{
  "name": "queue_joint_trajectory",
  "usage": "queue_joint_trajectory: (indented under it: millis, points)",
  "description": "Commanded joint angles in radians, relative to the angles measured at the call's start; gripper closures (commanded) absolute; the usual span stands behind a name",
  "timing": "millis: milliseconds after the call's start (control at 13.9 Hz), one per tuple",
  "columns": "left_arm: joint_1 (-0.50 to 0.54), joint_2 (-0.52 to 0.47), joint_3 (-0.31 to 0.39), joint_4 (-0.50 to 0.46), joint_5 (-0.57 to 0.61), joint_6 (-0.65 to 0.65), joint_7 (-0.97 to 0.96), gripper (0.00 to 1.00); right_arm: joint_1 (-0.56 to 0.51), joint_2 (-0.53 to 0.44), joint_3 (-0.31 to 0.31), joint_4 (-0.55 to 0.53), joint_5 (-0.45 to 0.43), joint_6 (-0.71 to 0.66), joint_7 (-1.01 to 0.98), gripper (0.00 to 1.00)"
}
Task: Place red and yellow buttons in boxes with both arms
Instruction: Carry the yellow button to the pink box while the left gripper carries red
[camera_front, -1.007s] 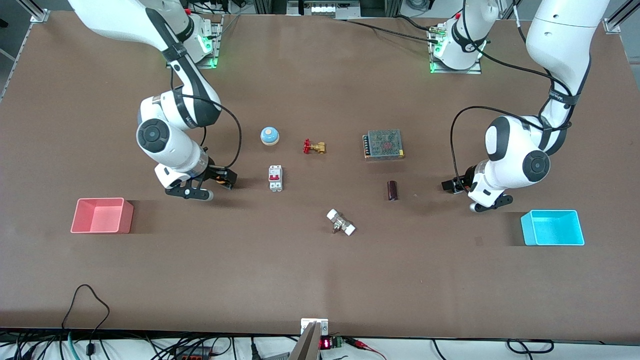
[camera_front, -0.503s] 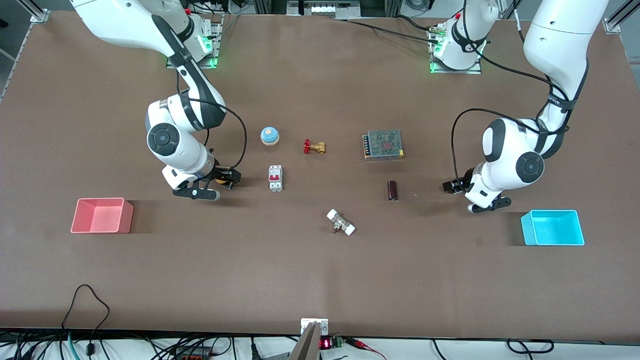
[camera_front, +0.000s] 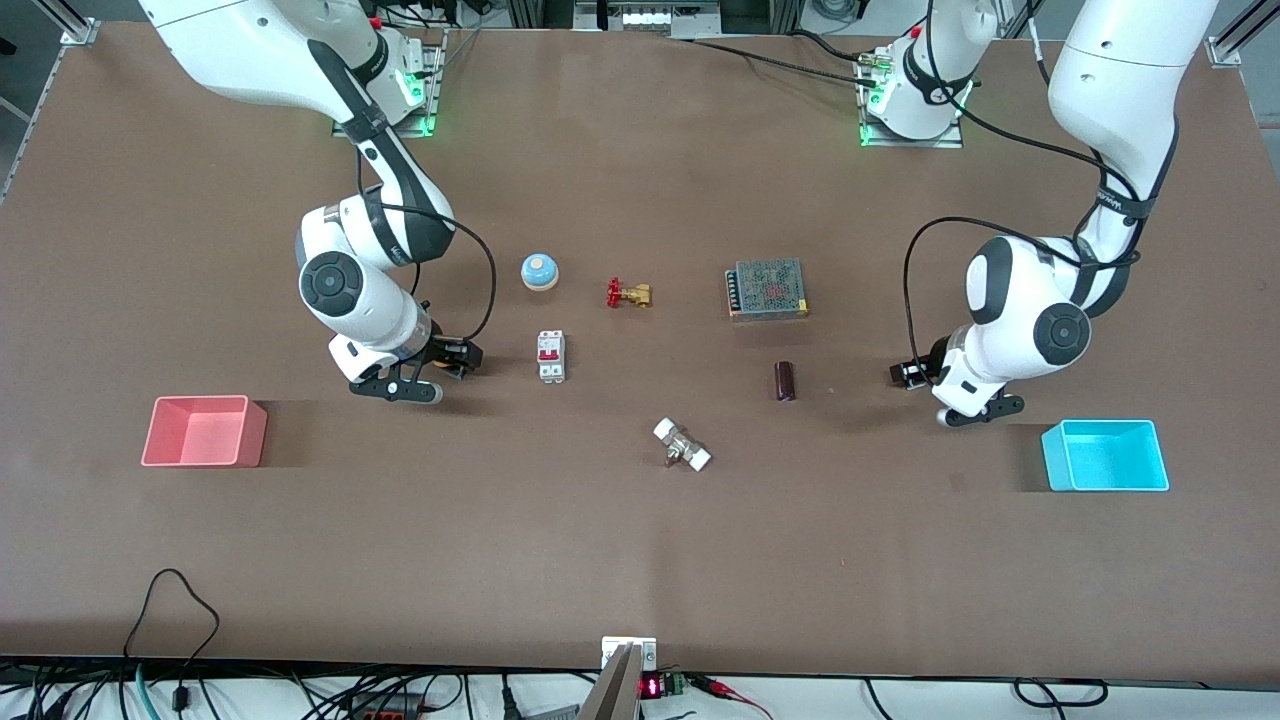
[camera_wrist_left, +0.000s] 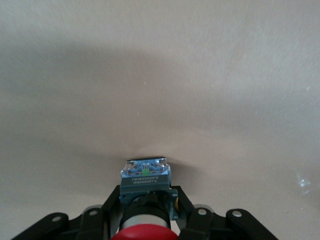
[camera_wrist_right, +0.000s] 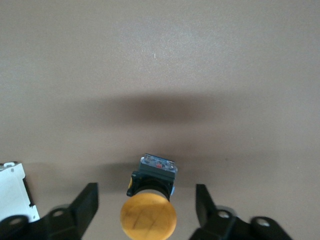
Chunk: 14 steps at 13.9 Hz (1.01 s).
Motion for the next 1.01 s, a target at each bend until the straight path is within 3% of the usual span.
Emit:
queue_joint_trajectory:
  millis: [0,144,503,791,935]
  points:
    - [0.013,-0.096,0.034,-0.001,0.024,-0.011,0.019,0.75,-0.008,0.009,0.008,-0.005,-0.021,0.025,0.018,0.29]
    - [0.068,-0.123,0.06,0.052,0.054,-0.035,0.083,0.75,-0.008,0.01,0.008,-0.005,-0.021,0.025,0.018,0.41]
    - [0.197,-0.067,0.054,0.265,0.126,-0.191,0.245,0.78,-0.01,0.01,0.008,-0.005,-0.019,0.025,0.009,0.71]
    - [0.263,0.009,0.052,0.382,0.167,-0.194,0.333,0.78,-0.014,0.001,0.008,0.003,-0.021,0.015,-0.012,0.75]
    - [0.283,0.054,0.052,0.426,0.151,-0.229,0.361,0.78,-0.057,-0.066,0.008,0.014,-0.019,-0.023,-0.113,0.75]
